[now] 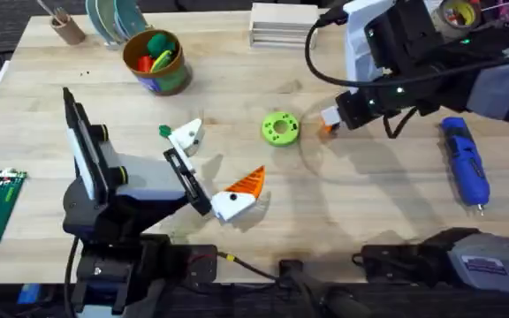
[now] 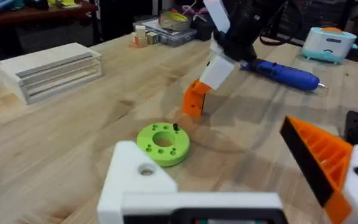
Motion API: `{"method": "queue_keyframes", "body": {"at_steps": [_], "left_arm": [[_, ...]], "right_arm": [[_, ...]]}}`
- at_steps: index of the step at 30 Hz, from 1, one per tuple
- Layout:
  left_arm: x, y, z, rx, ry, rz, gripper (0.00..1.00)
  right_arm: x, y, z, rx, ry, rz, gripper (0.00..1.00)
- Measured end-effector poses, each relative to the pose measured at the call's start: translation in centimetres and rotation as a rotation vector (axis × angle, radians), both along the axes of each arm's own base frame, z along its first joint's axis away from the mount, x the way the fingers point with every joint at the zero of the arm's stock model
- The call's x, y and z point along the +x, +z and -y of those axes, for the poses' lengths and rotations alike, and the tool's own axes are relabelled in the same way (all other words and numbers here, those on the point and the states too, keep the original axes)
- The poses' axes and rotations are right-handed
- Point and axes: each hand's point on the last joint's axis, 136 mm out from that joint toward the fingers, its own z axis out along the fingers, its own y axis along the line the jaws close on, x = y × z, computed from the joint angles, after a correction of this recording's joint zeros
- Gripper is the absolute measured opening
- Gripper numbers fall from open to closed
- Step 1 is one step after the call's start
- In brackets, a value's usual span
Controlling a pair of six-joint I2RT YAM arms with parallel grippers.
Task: Pick up the gripper from the table and insert it into the empty holder that is missing its gripper. Then pick up a screw, insert it into the mounting hole, and use the screwdriver to tighten it. Finally, clean up the table by picking up the vegetable and placing it into the bucket.
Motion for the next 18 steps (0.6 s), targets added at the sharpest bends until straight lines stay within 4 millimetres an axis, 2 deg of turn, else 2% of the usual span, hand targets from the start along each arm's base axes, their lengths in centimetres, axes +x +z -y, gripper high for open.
{"method": "queue_keyframes", "body": {"at_steps": [4, 6, 13, 18], "left_arm": [[0.0, 0.0, 0.0, 0.0, 0.0, 0.0, 0.993], [0.0, 0.0, 0.0, 0.0, 0.0, 0.0, 0.993], [0.0, 0.0, 0.0, 0.0, 0.0, 0.0, 0.993], [0.0, 0.0, 0.0, 0.0, 0.0, 0.0, 0.993]], "right_arm": [[0.1, 0.1, 0.0, 0.001, -0.001, 0.003, 0.096], [0.1, 0.1, 0.0, 0.002, -0.002, 0.003, 0.023], [0.1, 0.8, -0.1, 0.012, -0.001, 0.022, 0.021], [0.1, 3.9, -0.1, 0.048, -0.001, 0.114, 0.02]]}}
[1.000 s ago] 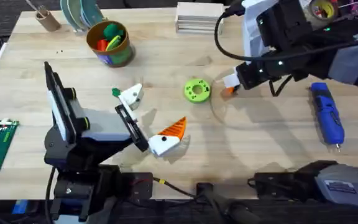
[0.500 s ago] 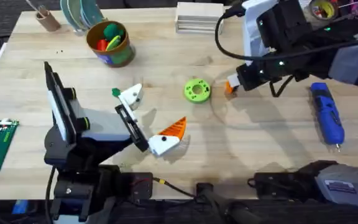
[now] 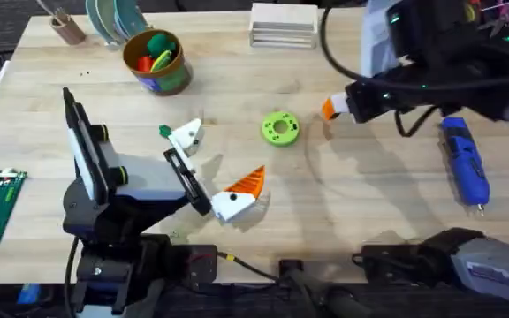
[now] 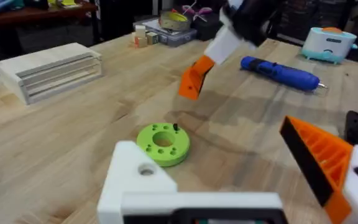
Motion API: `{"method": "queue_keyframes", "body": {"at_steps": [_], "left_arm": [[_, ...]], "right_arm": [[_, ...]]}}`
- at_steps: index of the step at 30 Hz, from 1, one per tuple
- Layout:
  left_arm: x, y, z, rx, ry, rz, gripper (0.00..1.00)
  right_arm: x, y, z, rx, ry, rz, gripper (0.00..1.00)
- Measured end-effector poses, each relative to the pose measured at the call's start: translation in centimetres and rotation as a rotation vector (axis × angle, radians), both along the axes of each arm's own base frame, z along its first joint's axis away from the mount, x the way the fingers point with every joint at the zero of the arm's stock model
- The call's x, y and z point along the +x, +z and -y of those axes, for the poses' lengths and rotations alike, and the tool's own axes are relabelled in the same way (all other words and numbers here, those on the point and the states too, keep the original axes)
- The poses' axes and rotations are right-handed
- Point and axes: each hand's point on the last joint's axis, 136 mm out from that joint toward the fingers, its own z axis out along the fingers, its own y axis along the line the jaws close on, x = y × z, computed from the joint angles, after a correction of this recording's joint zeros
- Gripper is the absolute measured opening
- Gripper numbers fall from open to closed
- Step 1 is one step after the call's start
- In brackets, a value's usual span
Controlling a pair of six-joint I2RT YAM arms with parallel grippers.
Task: Pick up the gripper from the table and insert it into the empty holder that is missing its gripper. Then pick up a screw, insert it into the mounting hole, and use the screwdriver to tighten it. Finally, clean up the table by picking up the vegetable and placing it into the bucket.
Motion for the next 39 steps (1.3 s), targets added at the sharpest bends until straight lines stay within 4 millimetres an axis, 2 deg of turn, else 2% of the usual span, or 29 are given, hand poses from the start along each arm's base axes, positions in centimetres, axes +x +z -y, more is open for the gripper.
{"method": "queue_keyframes", "body": {"at_steps": [6, 11, 16, 22, 29, 33, 39], "left_arm": [[0.0, 0.0, 0.0, 0.0, 0.0, 0.0, 0.993], [0.0, 0.0, 0.0, 0.0, 0.0, 0.0, 0.993], [0.0, 0.0, 0.0, 0.0, 0.0, 0.0, 0.993], [0.0, 0.0, 0.0, 0.0, 0.0, 0.0, 0.993], [0.0, 0.0, 0.0, 0.0, 0.0, 0.0, 0.993], [0.0, 0.0, 0.0, 0.0, 0.0, 0.0, 0.992], [0.0, 0.0, 0.0, 0.0, 0.0, 0.0, 0.993]], "right_arm": [[-0.5, 4.7, 0.2, 0.056, 0.001, 0.141, 0.019], [-1.7, 8.4, -0.1, 0.167, -0.024, 0.224, 0.019], [-4.0, 11.4, -2.4, 0.38, 0.017, 0.219, 0.019], [-5.6, 13.6, -6.8, 0.612, 0.18, 0.178, 0.019], [-7.3, 12.6, -11.5, 0.845, 0.285, 0.121, 0.019], [-7.5, 11.3, -13.2, 0.959, 0.238, 0.03, 0.018], [-7.9, 8.6, -15.7, 1.024, 0.149, -0.181, 0.018]]}}
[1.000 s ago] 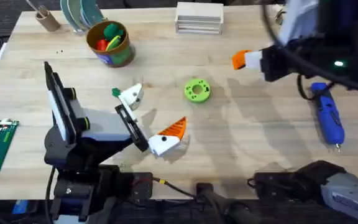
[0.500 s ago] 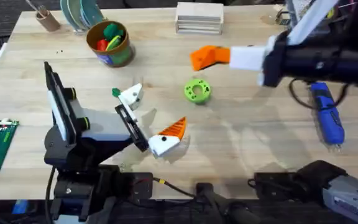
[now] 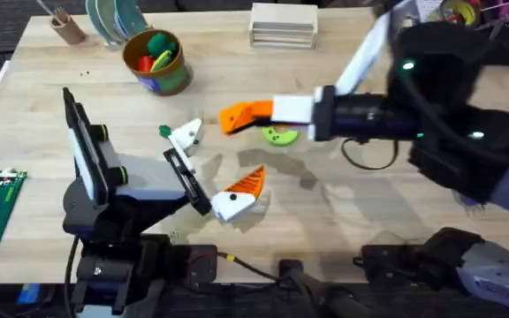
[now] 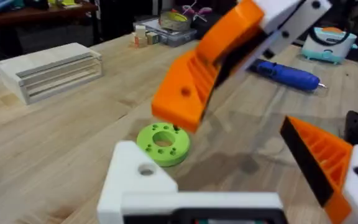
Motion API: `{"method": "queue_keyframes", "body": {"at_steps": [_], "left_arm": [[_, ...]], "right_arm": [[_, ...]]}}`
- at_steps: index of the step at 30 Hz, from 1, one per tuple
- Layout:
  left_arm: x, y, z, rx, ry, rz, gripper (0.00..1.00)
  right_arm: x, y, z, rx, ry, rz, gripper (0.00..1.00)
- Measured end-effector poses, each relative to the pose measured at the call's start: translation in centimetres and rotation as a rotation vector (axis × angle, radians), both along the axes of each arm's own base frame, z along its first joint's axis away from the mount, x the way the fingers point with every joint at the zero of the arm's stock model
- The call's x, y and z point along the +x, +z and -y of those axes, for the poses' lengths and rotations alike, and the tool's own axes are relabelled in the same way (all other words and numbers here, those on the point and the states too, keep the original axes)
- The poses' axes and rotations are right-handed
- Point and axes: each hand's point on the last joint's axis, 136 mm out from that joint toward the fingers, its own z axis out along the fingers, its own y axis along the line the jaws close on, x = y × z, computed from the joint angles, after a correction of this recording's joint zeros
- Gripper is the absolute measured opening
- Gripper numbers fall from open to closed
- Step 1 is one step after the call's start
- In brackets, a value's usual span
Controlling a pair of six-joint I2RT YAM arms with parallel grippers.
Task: Pick up the gripper from the table and insert it into the empty holder that is missing its gripper. Then pick up a screw, insert it into the mounting hole, and use the screwdriver to tighten it. Finally, clean up the table by picking up the vegetable and placing it into the bucket.
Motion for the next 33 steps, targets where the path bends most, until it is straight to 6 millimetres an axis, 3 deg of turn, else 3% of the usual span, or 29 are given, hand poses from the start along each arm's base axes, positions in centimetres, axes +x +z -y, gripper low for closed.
{"method": "queue_keyframes", "body": {"at_steps": [6, 18, 33], "left_arm": [[0.0, 0.0, 0.0, 0.0, 0.0, 0.0, 0.993], [0.1, 0.0, -0.1, 0.004, 0.008, 0.006, 0.993], [0.4, 0.0, -0.3, -0.001, 0.026, -0.005, 0.993]], "right_arm": [[-0.8, -1.2, -2.2, 0.05, 0.093, -0.114, 0.017], [-0.5, -2.3, -4.1, 0.135, 0.172, -0.226, 0.017], [-0.2, -3.9, -4.8, 0.16, 0.206, -0.296, 0.015]]}}
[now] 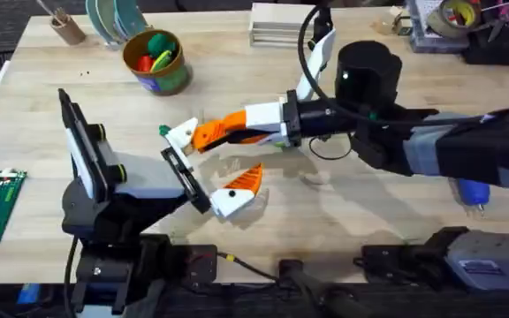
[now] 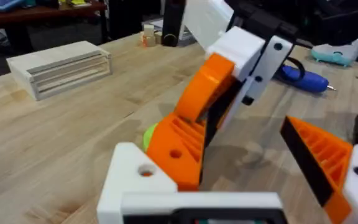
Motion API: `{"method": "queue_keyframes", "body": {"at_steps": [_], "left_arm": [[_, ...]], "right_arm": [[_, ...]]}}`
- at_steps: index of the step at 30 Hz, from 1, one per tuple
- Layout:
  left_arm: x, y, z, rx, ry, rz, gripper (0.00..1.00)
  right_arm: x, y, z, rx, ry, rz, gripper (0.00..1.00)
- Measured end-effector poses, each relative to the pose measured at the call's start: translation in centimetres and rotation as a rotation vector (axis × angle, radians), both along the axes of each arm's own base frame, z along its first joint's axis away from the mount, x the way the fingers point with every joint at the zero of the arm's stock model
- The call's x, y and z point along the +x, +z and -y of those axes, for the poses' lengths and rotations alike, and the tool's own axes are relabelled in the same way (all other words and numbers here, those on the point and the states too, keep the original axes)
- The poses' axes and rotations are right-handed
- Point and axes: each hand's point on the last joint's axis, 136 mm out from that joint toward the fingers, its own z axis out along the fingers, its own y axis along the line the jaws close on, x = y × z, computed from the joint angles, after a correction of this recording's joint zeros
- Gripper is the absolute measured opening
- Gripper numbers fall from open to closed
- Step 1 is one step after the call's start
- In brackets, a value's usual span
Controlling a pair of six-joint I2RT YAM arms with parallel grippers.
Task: Pick up the gripper from the table and insert it into the empty holder that is missing its gripper. Then pick up a screw, insert it into the mounting hole, and use the screwdriver to tighten it. Finally, clean up the table by picking up the vegetable and placing it into the bucket.
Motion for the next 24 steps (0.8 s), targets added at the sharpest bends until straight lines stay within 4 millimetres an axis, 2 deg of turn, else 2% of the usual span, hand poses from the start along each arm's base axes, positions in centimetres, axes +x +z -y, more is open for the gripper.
{"method": "queue_keyframes", "body": {"at_steps": [11, 24], "left_arm": [[-0.5, 0.0, 0.3, 0.012, -0.036, 0.019, 0.993], [-0.5, 0.0, 0.3, 0.016, -0.039, 0.026, 0.993]], "right_arm": [[0.3, 0.0, -0.1, 0.013, -0.001, 0.003, 0.014], [0.5, 0.1, -1.7, 0.007, -0.07, 0.044, 0.012]]}}
